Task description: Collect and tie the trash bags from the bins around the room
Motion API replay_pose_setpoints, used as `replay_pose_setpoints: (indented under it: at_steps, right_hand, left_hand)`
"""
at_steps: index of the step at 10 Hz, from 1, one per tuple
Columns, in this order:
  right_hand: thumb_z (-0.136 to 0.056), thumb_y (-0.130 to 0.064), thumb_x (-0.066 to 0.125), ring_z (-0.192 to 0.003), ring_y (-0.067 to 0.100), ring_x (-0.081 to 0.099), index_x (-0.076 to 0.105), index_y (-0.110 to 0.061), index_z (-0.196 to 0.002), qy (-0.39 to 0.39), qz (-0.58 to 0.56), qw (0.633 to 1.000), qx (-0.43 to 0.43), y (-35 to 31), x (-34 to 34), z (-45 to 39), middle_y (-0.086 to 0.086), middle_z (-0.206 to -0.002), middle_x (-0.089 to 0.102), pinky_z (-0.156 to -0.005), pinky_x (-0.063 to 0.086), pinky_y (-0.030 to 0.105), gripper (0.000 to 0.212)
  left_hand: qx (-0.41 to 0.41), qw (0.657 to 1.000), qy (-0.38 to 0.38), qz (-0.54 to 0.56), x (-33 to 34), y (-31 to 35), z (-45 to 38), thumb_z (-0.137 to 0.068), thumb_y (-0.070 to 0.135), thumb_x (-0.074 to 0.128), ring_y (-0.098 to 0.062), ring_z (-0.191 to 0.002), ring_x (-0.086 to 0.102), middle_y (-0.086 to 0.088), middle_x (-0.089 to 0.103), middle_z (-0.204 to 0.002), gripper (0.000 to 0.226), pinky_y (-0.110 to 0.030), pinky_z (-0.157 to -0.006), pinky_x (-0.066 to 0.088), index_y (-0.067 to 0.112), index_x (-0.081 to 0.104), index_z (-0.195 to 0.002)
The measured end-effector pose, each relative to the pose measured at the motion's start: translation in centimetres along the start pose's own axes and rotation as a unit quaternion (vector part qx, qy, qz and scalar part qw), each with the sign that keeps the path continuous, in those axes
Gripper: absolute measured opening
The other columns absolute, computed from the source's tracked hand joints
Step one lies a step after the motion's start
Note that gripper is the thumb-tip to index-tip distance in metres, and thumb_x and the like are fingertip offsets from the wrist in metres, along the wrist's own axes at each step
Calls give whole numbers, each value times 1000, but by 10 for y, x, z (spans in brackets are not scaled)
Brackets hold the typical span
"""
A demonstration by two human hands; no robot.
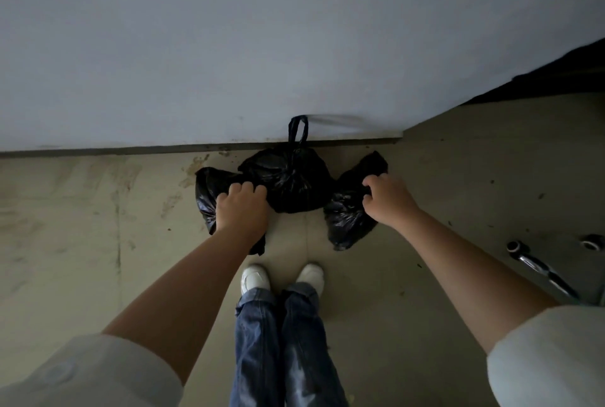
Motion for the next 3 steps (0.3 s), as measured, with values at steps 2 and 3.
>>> replay_pose_setpoints:
  at_steps: [2,3]
  right_hand:
    - [-96,-15,37,-125,35,41,41,-4,-133,-24,5,999,30,15,4,-17,20,-136,41,-98,40,38,39]
    - [-95,-13,40,-126,36,41,36,-5,-139,-1,-51,997,53,29,3,-22,20,-140,37,-100,39,38,45]
  left_hand:
    - [30,998,57,14,-22,20,0,-99,37,29,-26,-147,5,-11,9,-158,57,-40,-118,11,12,15,-148]
    - [44,995,85,-13,-31,29,4,-99,40,25,-29,-147,-10,-14,-9,-159,64,-45,-119,-1,11,0,-150]
Point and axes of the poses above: each hand's wrist, its own z-axis away from the middle knuckle, its own x-axis out of the palm, y = z × x, the point moved 9 cm from there along -z, towards the middle knuckle
